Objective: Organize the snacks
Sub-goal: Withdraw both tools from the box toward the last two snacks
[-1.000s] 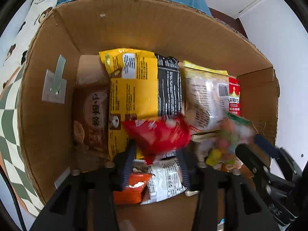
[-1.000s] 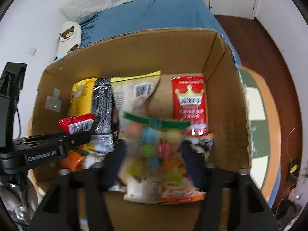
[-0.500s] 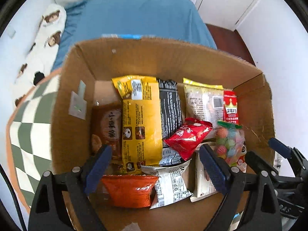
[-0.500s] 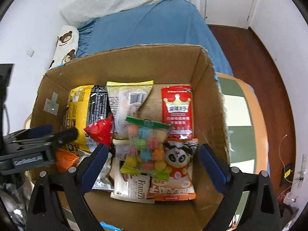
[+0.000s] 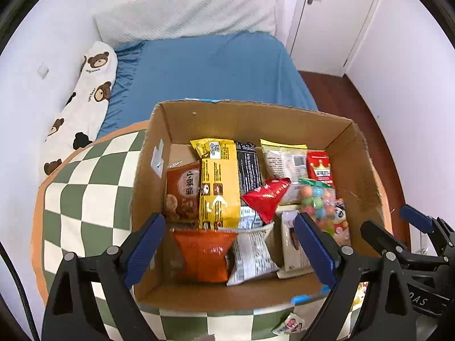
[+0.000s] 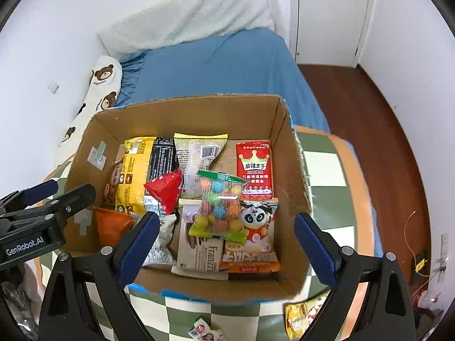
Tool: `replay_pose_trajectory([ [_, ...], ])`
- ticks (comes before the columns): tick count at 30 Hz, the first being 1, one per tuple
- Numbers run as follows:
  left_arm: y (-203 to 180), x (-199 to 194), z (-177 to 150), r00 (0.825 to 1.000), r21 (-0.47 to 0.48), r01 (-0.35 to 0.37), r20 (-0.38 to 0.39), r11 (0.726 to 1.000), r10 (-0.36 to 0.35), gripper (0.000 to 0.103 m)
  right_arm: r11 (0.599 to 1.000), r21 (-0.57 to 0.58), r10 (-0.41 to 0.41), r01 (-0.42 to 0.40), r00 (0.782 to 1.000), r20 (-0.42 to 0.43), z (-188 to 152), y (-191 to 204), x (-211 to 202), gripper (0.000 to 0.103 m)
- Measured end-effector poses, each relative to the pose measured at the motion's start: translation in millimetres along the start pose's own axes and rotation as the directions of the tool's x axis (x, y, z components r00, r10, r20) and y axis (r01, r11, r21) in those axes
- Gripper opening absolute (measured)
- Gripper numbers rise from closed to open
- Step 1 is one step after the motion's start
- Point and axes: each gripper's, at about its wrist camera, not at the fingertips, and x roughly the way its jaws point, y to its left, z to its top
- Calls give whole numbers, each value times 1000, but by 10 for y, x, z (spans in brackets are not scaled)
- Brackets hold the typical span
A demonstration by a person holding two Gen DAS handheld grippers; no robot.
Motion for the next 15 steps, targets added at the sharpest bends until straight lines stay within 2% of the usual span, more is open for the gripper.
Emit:
replay_pose_trajectory([
  [6, -11, -363, -312, 996, -4, -22, 82, 1000, 23, 93, 1000, -10, -11, 12, 996, 86, -213, 42, -410, 97],
  [15, -74, -901, -729, 985, 8, -16, 174, 1000, 15, 93, 1000, -14, -18, 22, 979, 203, -591, 100, -1042, 97],
])
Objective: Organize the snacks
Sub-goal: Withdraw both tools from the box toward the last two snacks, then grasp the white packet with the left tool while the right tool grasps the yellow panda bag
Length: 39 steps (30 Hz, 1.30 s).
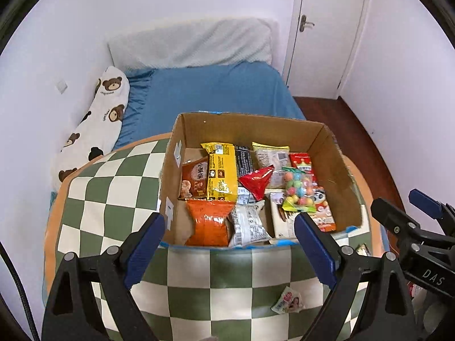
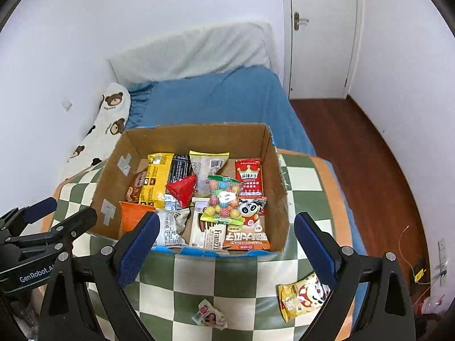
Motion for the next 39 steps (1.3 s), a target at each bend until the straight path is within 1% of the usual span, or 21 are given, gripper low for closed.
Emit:
replay_pose_trajectory([
  [3, 0, -156, -68, 1000, -10, 7, 25, 1000, -7, 93, 1000, 0, 11, -11, 1000, 23, -74, 23, -189, 97],
  [6, -30, -270, -152, 999, -11, 5, 33, 1000, -4, 93, 999, 17, 44, -45, 999, 25, -150, 20, -314, 97],
  [9, -68, -264, -246, 1000, -7, 0, 16, 1000, 0, 93, 997, 33, 76, -76, 997, 17, -262, -35, -352, 97],
  [12, -116, -105, -379, 999, 4, -9, -33, 1000, 10, 93, 994, 84, 65, -64, 998, -20, -445, -210, -260, 97],
  [13, -139, -6, -447, 998, 8, -8, -61, 1000, 8, 93, 993, 97, 67, -63, 997, -40, -497, -270, -207, 90],
  [14, -160, 55, -502, 997, 11, -8, -79, 1000, 9, 93, 991, 113, 73, -65, 995, -70, -569, -351, -131, 78],
  [15, -192, 159, -570, 994, 18, -12, -110, 1000, 14, 93, 990, 128, 76, -62, 992, -102, -641, -434, -45, 73],
  [16, -235, 274, -642, 990, 25, -7, -143, 1000, 11, 93, 989, 138, 72, -54, 989, -127, -699, -505, 29, 72],
  [19, -378, 567, -847, 974, 36, 11, -227, 999, -2, 93, 982, 185, 74, -35, 975, -208, -912, -773, 292, 73],
  [20, -439, 675, -917, 966, 43, 22, -258, 999, -10, 93, 980, 199, 74, -24, 966, -248, -989, -880, 423, 73],
  [22, -583, 892, -1073, 946, 55, 57, -323, 997, -36, 93, 974, 224, 70, 1, 948, -310, -1112, -1055, 632, 74],
  [25, -817, 1193, -1273, 906, 68, 119, -417, 991, -80, 93, 960, 275, 57, 52, 926, -373, -1294, -1374, 927, 75],
  [27, -970, 1398, -1410, 880, 93, 136, -468, 986, -77, 93, 948, 309, 54, 78, 916, -397, -1381, -1539, 1066, 75],
  [28, -1044, 1507, -1478, 866, 99, 146, -495, 984, -78, 93, 934, 346, 60, 92, 913, -404, -1416, -1639, 1123, 75],
  [29, -1083, 1584, -1522, 856, 101, 144, -513, 984, -73, 93, 919, 381, 67, 104, 909, -410, -1446, -1716, 1166, 75],
  [30, -1129, 1676, -1577, 842, 100, 144, -534, 985, -69, 93, 895, 431, 83, 116, 906, -415, -1486, -1816, 1201, 75],
  [33, -1182, 1857, -1682, 811, 61, 142, -580, 988, -80, 91, 806, 577, 140, 133, 904, -404, -1613, -2048, 1239, 75],
  [34, -1182, 1891, -1703, 802, 43, 143, -591, 989, -90, 91, 765, 630, 166, 136, 903, -395, -1668, -2117, 1257, 75],
  [35, -1181, 1911, -1720, 797, 32, 139, -597, 990, -92, 91, 741, 658, 185, 133, 902, -391, -1688, -2147, 1290, 75],
  [37, -1183, 1931, -1742, 795, 27, 131, -600, 991, -88, 90, 687, 713, 219, 136, 898, -383, -1737, -2189, 1372, 75],
  [39, -1175, 1927, -1747, 795, 21, 124, -601, 992, -87, 90, 658, 738, 226, 153, 894, -387, -1755, -2192, 1451, 75],
])
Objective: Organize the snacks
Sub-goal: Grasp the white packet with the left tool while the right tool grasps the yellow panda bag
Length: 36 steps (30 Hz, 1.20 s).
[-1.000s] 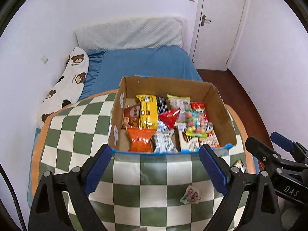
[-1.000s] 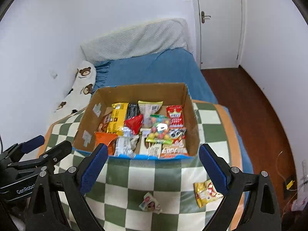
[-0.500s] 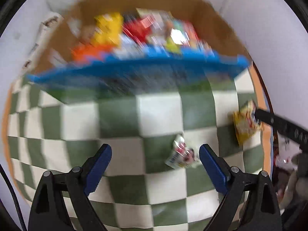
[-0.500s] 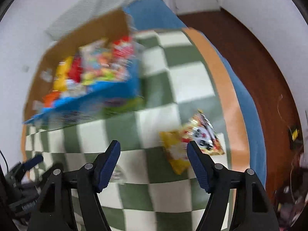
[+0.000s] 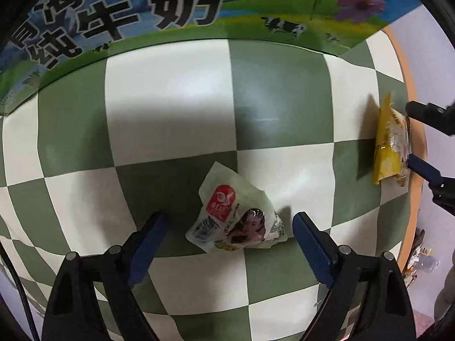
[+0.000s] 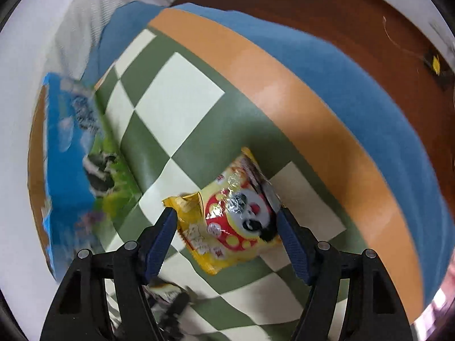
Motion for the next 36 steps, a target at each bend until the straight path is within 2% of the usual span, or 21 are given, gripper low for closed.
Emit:
replay_pose_trajectory([
  [2, 1, 1, -12, 1000, -6, -5, 0, 1000, 5, 90, 1000, 25, -5, 6, 1000, -13, 34, 36, 111, 75],
  [4, -2, 7, -21, 1000, -9, -7, -3, 1000, 7, 91, 999, -20, -39, 38, 999, -15, 37, 124, 196, 75],
  [6, 6, -14, -49, 1000, -14, -5, -5, 1000, 4, 91, 975, -195, -109, 106, 994, -5, -11, 350, 268, 75],
  [7, 7, -14, -62, 1000, -17, -2, -6, 1000, 2, 91, 948, -288, -144, 139, 990, 3, -55, 461, 296, 75],
  [9, 5, -19, -95, 1000, -22, 2, -8, 1000, -2, 90, 834, -512, -222, 204, 975, 26, -238, 701, 354, 75],
  [11, 2, -25, -123, 1000, -31, 7, -10, 999, -8, 90, 748, -612, -283, 255, 958, 53, -387, 779, 342, 75],
  [12, 9, -24, -139, 1000, -38, 11, -8, 999, -12, 90, 738, -620, -287, 267, 955, 69, -427, 769, 278, 75],
  [13, 39, -41, -121, 1000, -42, 16, -9, 999, -16, 90, 752, -605, -278, 263, 958, 71, -429, 741, 220, 75],
  [15, 74, -45, -143, 1000, -55, 24, -9, 998, -25, 90, 841, -500, -206, 205, 977, 55, -385, 603, 45, 83],
  [16, 91, -48, -155, 1000, -59, 27, -10, 998, -28, 90, 903, -400, -150, 153, 988, 39, -343, 476, -37, 86],
  [18, 95, -47, -154, 999, -67, 33, -14, 997, -34, 90, 960, -270, -77, 75, 997, 3, -285, 320, -40, 87],
  [20, 108, -40, -159, 999, -71, 34, -18, 997, -35, 91, 983, -180, -53, 46, 998, -31, -204, 226, 78, 87],
  [23, 121, -34, -173, 999, -74, 35, -19, 997, -36, 90, 995, -82, -58, 52, 996, -67, -97, 152, 319, 87],
  [26, 192, -2, -209, 999, -67, 28, -22, 997, -29, 90, 993, -79, -91, 86, 994, -66, -109, 220, 510, 87],
  [28, 229, 21, -125, 999, -62, 23, -26, 998, -25, 90, 974, -184, -144, 134, 989, -44, -160, 379, 572, 86],
  [29, 221, 26, -147, 999, -60, 22, -28, 998, -23, 90, 947, -271, -183, 171, 983, -20, -219, 483, 603, 80],
  [31, 208, 21, -184, 999, -58, 19, -28, 998, -21, 90, 875, -426, -242, 228, 970, 23, -357, 620, 657, 75],
  [36, 154, -7, -290, 1000, -5, -16, -14, 1000, 16, 90, 728, -630, -300, 271, 952, 62, -629, 728, 690, 70],
])
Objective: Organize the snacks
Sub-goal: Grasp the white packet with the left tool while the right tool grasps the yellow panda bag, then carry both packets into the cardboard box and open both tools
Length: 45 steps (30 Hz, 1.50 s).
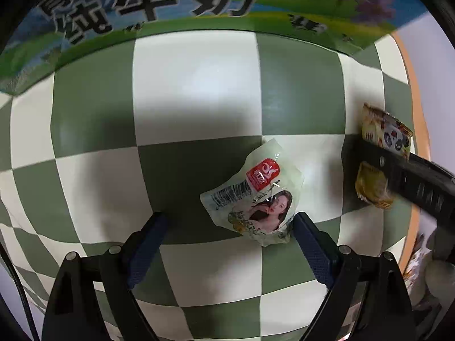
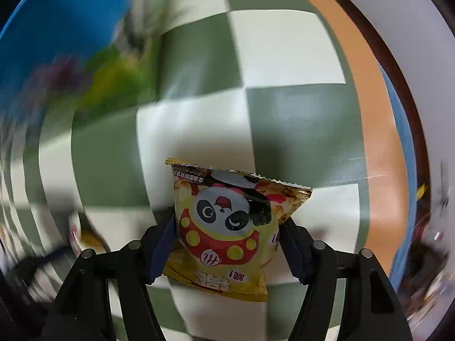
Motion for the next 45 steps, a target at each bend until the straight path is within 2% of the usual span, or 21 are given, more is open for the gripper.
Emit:
replay_pose_trajectory([
  [4, -63, 53, 1, 1000, -1, 13, -12, 1000, -13, 90, 997, -72, -11, 9, 1000, -21, -121, 106, 20, 70],
  [8, -43, 14, 24, 999, -35, 50, 8, 998, -50, 90, 999, 1, 47, -47, 999, -21, -94, 78, 38, 75],
  [10, -32, 9, 37, 997, -51, 77, 4, 996, -77, 90, 995, 58, 81, -80, 997, -12, -47, -67, 6, 77],
  [13, -30, 24, 64, 997, -60, 76, -1, 995, -76, 89, 992, 94, 85, -85, 996, 2, -12, -103, 29, 77],
  [14, -24, 6, 55, 998, -65, 65, 20, 996, -64, 77, 992, 101, 80, -80, 997, 12, -15, -119, 27, 77],
  [15, -28, -14, 162, 998, -63, 49, 30, 997, -47, 61, 991, 109, 72, -74, 997, 22, 41, -103, 4, 77],
  [16, -32, -33, 213, 999, -57, 43, 36, 997, -41, 59, 992, 109, 61, -64, 998, 27, -62, -127, 11, 74],
  [21, 40, -92, 79, 999, -28, 14, 38, 1000, -13, 59, 998, 53, 37, -40, 998, 45, -350, 4, -75, 67],
  [33, 643, 2, -525, 999, -74, -27, -49, 997, 23, 60, 986, -88, 135, -140, 989, -55, -1034, 722, -10, 67],
  [35, 681, 65, -515, 998, -93, -20, -57, 995, 15, 61, 987, -92, 124, -128, 991, -50, -1079, 789, 9, 68],
  [40, 619, 132, -455, 998, -91, -54, -43, 994, 50, 60, 990, -83, 107, -111, 993, -55, -1010, 854, 60, 73],
  [43, 577, 116, -432, 998, -87, -61, -34, 994, 58, 59, 990, -107, 93, -98, 994, -50, -1058, 904, 62, 73],
  [44, 537, 85, -440, 998, -87, -60, -27, 994, 58, 58, 990, -115, 81, -86, 996, -46, -953, 883, 38, 69],
  [45, 529, 64, -467, 998, -89, -59, -20, 994, 57, 58, 989, -124, 71, -75, 997, -39, -1008, 932, 14, 68],
])
